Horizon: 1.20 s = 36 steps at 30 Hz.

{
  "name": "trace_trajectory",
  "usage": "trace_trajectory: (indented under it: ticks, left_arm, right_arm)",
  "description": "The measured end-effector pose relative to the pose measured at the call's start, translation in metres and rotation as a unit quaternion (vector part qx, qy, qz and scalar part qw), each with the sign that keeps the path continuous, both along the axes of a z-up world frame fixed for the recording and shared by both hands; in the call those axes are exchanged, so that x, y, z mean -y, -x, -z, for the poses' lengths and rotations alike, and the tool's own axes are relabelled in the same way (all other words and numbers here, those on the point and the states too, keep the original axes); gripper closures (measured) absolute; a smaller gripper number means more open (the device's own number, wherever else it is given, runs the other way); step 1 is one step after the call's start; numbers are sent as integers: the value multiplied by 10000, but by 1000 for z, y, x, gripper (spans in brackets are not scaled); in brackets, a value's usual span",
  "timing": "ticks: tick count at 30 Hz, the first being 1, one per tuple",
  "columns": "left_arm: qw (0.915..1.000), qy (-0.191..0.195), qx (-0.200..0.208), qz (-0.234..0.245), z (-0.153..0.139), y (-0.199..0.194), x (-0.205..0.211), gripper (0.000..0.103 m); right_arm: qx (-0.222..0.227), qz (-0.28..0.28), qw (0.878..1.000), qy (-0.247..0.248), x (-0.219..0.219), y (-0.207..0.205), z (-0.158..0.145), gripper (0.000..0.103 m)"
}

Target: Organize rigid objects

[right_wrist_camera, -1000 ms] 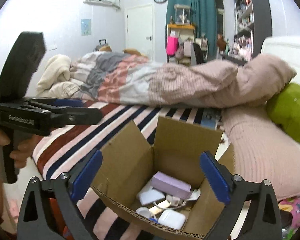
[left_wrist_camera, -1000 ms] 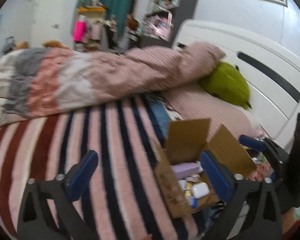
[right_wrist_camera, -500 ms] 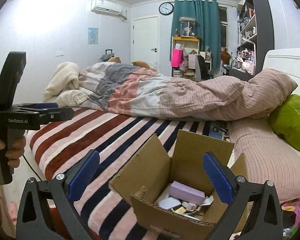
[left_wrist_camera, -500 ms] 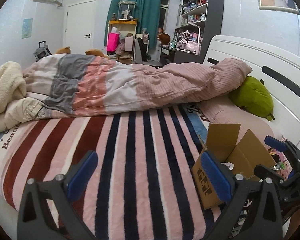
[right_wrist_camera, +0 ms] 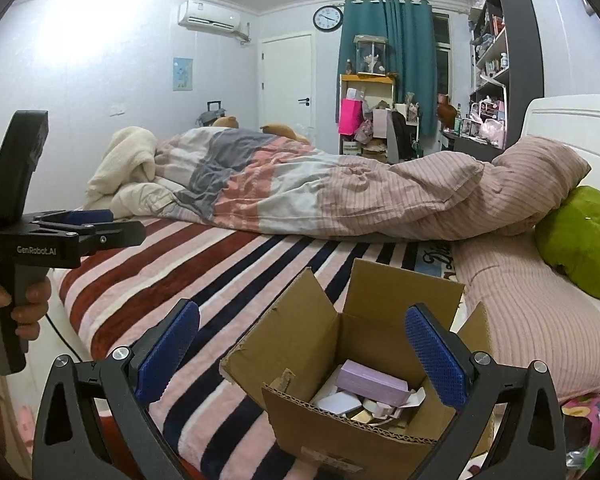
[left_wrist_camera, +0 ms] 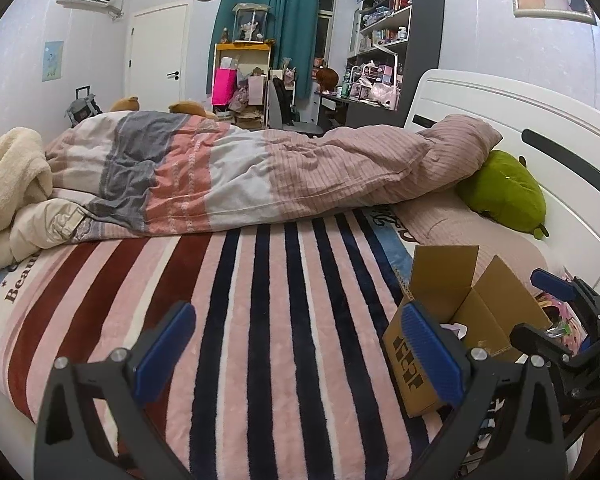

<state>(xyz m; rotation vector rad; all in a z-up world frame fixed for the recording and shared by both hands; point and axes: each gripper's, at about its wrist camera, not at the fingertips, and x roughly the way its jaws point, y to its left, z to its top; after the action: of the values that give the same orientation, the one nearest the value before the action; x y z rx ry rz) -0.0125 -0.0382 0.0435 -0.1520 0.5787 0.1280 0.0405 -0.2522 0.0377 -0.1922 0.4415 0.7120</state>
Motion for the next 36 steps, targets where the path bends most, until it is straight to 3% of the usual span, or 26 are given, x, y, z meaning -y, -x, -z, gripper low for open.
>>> trace_trajectory:
  ticks: [36]
  left_arm:
    - [9995, -255, 173, -71, -4, 5, 7, 1]
  right_arm:
    - [-32, 48, 10000, 7, 2, 4, 4, 0]
